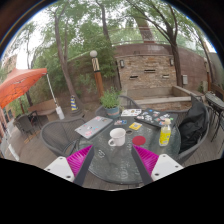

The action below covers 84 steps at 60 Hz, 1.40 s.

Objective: Pour water

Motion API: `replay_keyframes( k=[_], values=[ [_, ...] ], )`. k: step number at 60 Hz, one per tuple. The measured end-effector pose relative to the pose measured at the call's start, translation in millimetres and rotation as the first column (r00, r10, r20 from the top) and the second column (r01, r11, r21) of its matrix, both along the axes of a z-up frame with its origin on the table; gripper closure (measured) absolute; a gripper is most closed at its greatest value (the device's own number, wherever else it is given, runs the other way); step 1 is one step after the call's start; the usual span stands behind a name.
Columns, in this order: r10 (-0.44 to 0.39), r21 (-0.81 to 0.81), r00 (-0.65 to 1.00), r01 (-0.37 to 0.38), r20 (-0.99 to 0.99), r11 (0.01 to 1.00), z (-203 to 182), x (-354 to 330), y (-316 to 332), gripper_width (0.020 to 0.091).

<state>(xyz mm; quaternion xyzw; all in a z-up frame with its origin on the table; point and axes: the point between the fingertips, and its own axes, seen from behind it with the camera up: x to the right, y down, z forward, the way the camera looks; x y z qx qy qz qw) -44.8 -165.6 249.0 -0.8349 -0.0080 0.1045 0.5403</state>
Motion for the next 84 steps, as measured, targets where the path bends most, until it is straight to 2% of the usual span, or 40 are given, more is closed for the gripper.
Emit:
replay_keyframes(
  k=[6,7,8,13,20,32,42,48,60,66,68,69,71,77,84],
  values=[
    [-0.057,-0.004,0.998,0.057,-0.003,0.998,-3.9,-5.6,9.5,0.0265],
    [-0.064,-0.004,0.998,0.064,-0.003,0.998,-5.2,11.1,2.4,0.0266],
    [-0.072,-0.002,0.997,0.072,-0.004,0.997,-5.9,-10.1,17.1,0.0265],
    [-0.112,-0.005,0.994,0.112,0.005,0.994,-15.0,-16.3,31.7,0.0265],
    [-0.136,0.03,0.99,0.135,0.042,0.99,-22.1,-5.4,45.1,0.0257],
    [-0.167,0.078,0.975,0.157,0.149,0.985,-61.5,79.0,82.2,0.0274],
    [-0.24,0.149,0.957,0.216,0.161,0.965,-105.4,177.3,156.4,0.0274],
    [-0.288,0.21,0.941,0.249,0.178,0.945,-118.8,224.7,198.7,0.0274],
    [-0.355,0.238,0.919,0.311,0.17,0.92,-150.0,269.9,248.9,0.0273],
    [-0.34,0.25,0.929,0.298,0.148,0.921,-160.0,269.5,273.4,0.0279],
    [-0.333,0.249,0.932,0.292,0.143,0.923,-165.2,266.1,282.9,0.0326],
    [-0.331,0.244,0.933,0.291,0.141,0.925,-167.5,265.7,286.0,0.0384],
    [-0.327,0.232,0.935,0.291,0.136,0.928,-171.2,266.0,287.8,0.058],
    [-0.316,0.259,0.942,0.279,0.116,0.925,-171.5,263.4,293.1,0.0643],
    [-0.279,0.208,0.954,0.252,0.111,0.945,-175.1,261.6,292.2,0.0713]
  ],
)
